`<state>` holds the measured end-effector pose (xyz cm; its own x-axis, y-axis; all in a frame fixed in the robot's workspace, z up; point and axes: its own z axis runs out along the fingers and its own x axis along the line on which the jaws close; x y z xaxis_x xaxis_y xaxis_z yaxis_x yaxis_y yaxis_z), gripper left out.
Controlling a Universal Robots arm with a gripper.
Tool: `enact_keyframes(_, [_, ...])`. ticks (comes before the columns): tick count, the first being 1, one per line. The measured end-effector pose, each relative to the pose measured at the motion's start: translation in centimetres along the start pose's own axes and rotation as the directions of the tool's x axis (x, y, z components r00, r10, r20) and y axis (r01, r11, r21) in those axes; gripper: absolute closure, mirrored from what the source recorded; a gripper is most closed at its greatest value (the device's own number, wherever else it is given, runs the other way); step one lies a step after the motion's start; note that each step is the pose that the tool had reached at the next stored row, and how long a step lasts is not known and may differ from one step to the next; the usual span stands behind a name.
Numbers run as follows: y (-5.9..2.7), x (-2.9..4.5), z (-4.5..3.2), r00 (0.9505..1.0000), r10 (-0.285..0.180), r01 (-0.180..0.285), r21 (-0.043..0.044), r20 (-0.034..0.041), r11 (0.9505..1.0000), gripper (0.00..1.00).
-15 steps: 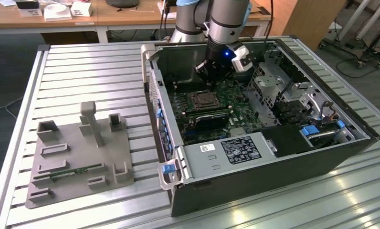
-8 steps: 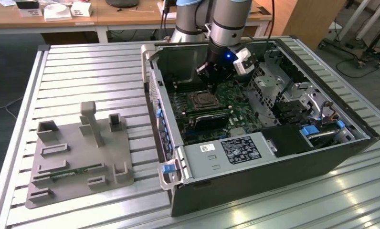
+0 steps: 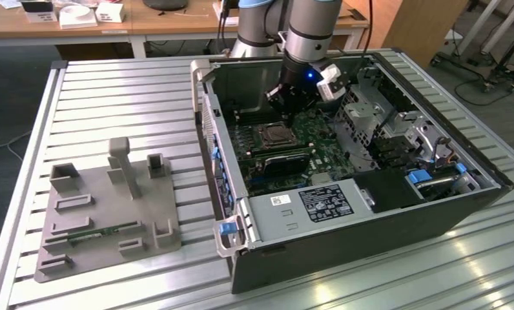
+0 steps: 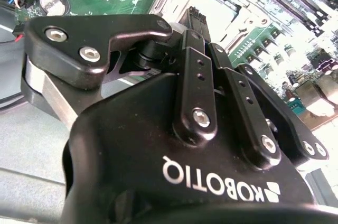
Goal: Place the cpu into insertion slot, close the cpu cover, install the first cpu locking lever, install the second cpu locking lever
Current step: 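Install the second cpu locking lever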
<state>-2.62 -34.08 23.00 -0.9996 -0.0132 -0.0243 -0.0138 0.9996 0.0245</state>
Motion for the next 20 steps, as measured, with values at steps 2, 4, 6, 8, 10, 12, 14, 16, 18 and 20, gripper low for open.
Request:
enact_keyframes(2, [-0.02, 0.0, -0.05, 1.0, 0.0, 0.0, 0.0002, 0.0001, 1.0, 0.89])
enact_keyframes(4, [-0.11, 0.0, -0.06, 1.0, 0.0, 0.0, 0.0009, 0.0, 1.0, 0.89])
enact_keyframes(6, [-0.34, 0.01, -0.07, 1.0, 0.0, 0.0, 0.0012, -0.0001, 1.0, 0.89])
enact_keyframes(8, [-0.67, 0.01, -0.07, 1.0, 0.0, 0.0, 0.0013, 0.0, 1.0, 0.89])
enact_keyframes(10, [-1.05, 0.01, -0.08, 1.0, 0.0, 0.0, 0.0015, -0.0001, 1.0, 0.89])
enact_keyframes(12, [-1.37, 0.02, -0.09, 1.0, 0.0, 0.0, 0.0023, 0.0, 1.0, 0.89])
enact_keyframes(14, [-1.62, 0.02, -0.1, 1.0, 0.0, 0.0, 0.0037, 0.0, 1.0, 0.89])
enact_keyframes(16, [-1.83, 0.02, -0.1, 1.0, 0.0, 0.0, 0.0075, -0.0001, 1.0, 0.89])
enact_keyframes(18, [-1.91, 0.03, -0.11, 1.0, 0.0, 0.0, 0.0115, -0.0002, 0.9999, 0.89])
enact_keyframes(20, [-1.92, 0.03, -0.2, 1.0, 0.0, 0.0, 0.0124, -0.0004, 0.9999, 0.89])
